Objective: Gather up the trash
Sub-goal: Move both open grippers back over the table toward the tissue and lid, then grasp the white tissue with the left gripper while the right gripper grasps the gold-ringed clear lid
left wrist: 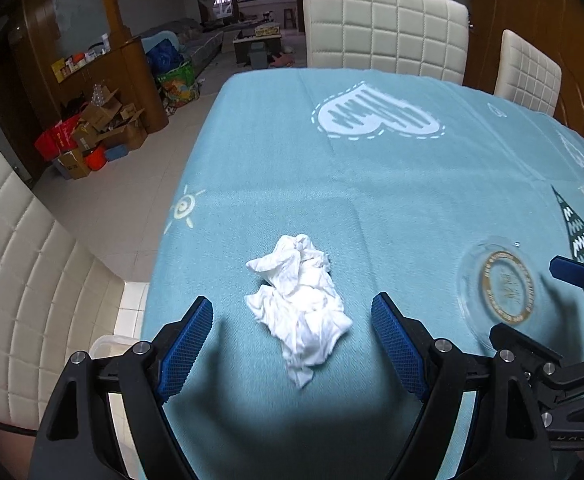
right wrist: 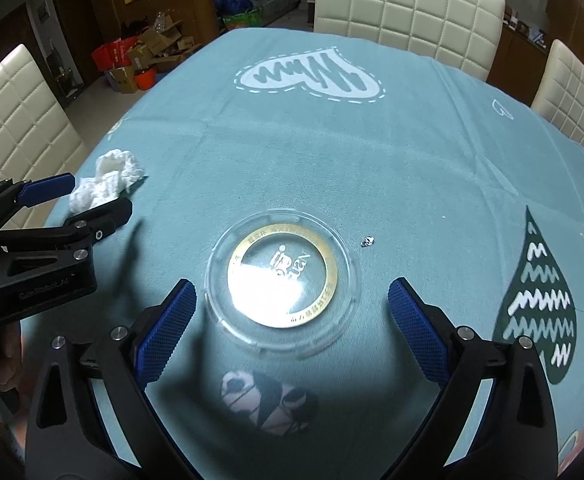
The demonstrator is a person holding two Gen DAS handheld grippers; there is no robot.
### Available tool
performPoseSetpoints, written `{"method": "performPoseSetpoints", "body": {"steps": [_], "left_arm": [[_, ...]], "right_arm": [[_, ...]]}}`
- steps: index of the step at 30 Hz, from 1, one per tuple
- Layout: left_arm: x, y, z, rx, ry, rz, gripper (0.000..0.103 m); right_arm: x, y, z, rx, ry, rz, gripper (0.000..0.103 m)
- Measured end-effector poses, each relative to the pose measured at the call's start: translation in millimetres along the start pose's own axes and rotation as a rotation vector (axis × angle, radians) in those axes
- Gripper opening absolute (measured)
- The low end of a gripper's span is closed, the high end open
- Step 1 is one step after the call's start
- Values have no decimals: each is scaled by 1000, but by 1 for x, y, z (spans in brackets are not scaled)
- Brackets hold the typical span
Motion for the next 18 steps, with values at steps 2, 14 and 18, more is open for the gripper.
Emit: {"method": "performPoseSetpoints", "body": {"steps": [2,14,18], "left_arm": [[-1,-4,-1,-2,-9,13,80],[-4,5,-5,-16,-45,-25,28],[-3,22,-5,-45,-48,-24,27]], "right_arm": [[-1,-3,0,-1,-2,11,88],[14,14,2,-56,41,42,83],[19,28,3,-76,52,43,83]]}}
Point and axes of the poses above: each gripper's, at about its wrist camera, not at the fingertips, and y roughly against the way its jaws point, x to its left, z to its top, the point moved 2 cm from there along -y, roughly the way its jaws point, and after that the axes turned 9 degrees about -x, right-handed, at the moved point
